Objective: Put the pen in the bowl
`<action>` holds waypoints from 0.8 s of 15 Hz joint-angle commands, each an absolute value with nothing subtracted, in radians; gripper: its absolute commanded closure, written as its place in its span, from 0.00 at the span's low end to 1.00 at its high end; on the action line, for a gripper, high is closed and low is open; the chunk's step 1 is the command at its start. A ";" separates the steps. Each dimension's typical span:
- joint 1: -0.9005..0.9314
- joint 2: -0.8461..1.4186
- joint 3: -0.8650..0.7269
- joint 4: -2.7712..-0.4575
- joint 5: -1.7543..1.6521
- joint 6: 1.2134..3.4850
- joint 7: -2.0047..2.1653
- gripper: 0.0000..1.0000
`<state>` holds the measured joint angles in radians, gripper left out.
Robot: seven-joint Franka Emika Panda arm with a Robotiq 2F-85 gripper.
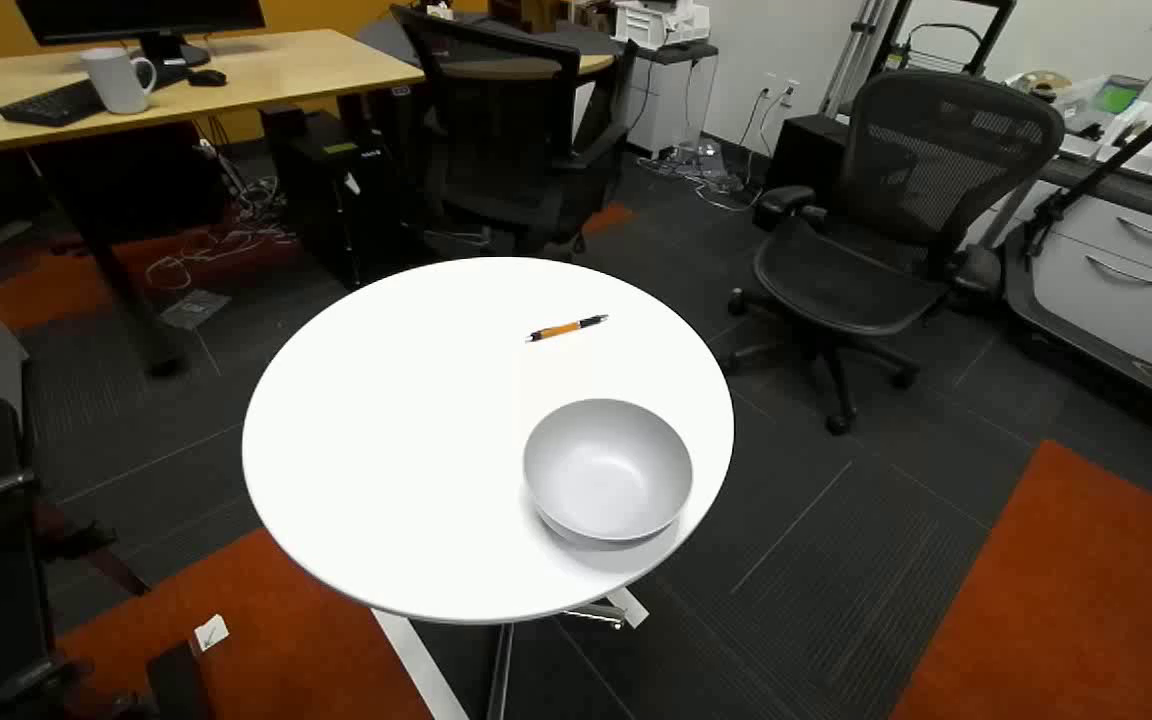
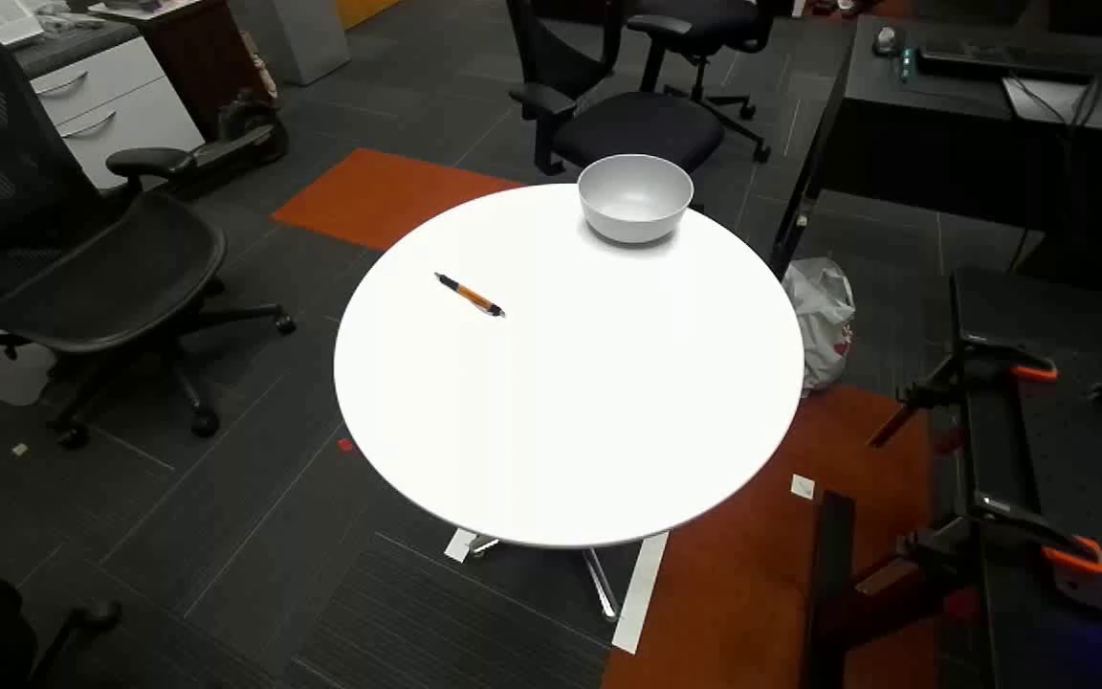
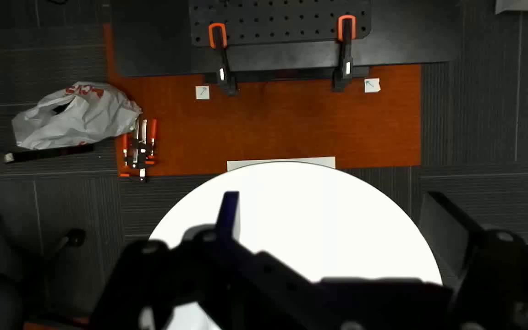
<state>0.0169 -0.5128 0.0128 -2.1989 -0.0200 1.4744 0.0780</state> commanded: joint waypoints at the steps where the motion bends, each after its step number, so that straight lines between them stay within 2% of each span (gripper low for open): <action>1: 0.010 -0.512 0.018 -2.196 -0.018 1.472 0.075 0.00; 12: 0.008 -0.425 0.007 -2.152 -0.038 1.537 0.049 0.00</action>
<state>0.0168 -0.4781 0.0087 -2.1862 -0.0238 1.5020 0.0780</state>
